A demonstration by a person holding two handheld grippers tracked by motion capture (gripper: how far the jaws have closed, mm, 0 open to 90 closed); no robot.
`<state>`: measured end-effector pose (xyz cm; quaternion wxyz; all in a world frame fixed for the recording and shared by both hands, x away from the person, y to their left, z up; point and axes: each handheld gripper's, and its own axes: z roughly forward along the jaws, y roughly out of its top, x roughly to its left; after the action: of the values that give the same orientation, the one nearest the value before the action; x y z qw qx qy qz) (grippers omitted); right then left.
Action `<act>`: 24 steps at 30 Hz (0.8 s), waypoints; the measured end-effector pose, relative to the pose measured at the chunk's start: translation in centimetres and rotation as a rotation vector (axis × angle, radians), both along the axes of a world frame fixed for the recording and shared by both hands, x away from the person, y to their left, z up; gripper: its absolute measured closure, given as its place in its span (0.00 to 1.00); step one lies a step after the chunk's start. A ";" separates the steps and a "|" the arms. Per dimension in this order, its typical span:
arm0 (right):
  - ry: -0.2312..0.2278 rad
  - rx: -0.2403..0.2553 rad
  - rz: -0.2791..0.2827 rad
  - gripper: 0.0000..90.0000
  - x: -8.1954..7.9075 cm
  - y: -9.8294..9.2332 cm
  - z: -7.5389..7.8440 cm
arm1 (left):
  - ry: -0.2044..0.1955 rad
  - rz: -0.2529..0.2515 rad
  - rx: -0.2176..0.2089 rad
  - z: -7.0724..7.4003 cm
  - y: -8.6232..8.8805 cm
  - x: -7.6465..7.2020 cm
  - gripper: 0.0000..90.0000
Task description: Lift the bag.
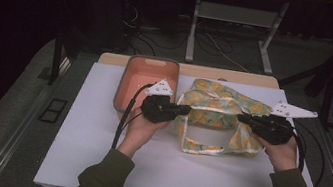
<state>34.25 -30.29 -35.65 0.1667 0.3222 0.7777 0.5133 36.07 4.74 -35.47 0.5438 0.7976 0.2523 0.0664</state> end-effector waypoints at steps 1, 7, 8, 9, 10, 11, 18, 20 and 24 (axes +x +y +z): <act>0.010 -0.007 -0.002 1.00 0.2 0.0 -0.3 | 0.004 0.003 0.012 -0.3 -0.1 0.1 0.99; 0.072 -0.045 -0.025 1.00 1.4 -0.3 -2.1 | 0.036 0.009 0.072 -2.0 -1.2 0.9 0.99; 0.077 -0.051 -0.029 1.00 1.6 -0.4 -2.4 | 0.043 0.011 0.071 -2.3 -1.3 1.0 0.98; 0.090 -0.054 -0.034 1.00 1.9 -0.4 -2.7 | 0.045 0.016 0.072 -2.4 -1.4 1.1 0.98; 0.098 -0.058 -0.038 0.99 2.1 -0.4 -2.9 | 0.046 0.023 0.073 -2.6 -1.5 1.2 0.97; 0.110 -0.062 -0.044 0.99 2.3 -0.5 -3.2 | 0.041 0.030 0.078 -2.7 -1.5 1.3 0.95; 0.152 -0.061 -0.055 0.95 3.2 -0.8 -4.3 | 0.050 0.050 0.062 -3.0 -1.1 1.6 0.90; 0.154 -0.051 -0.048 0.85 2.9 -0.9 -4.0 | 0.046 0.045 0.065 -2.9 -0.9 1.3 0.83; 0.153 -0.002 -0.017 0.68 1.9 -1.3 -3.1 | 0.047 0.020 0.061 -2.8 -0.3 0.4 0.70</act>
<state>36.20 -31.61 -38.72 0.1115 0.3668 0.7860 0.4850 36.43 4.40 -38.25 0.5126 0.8125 0.2710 0.0607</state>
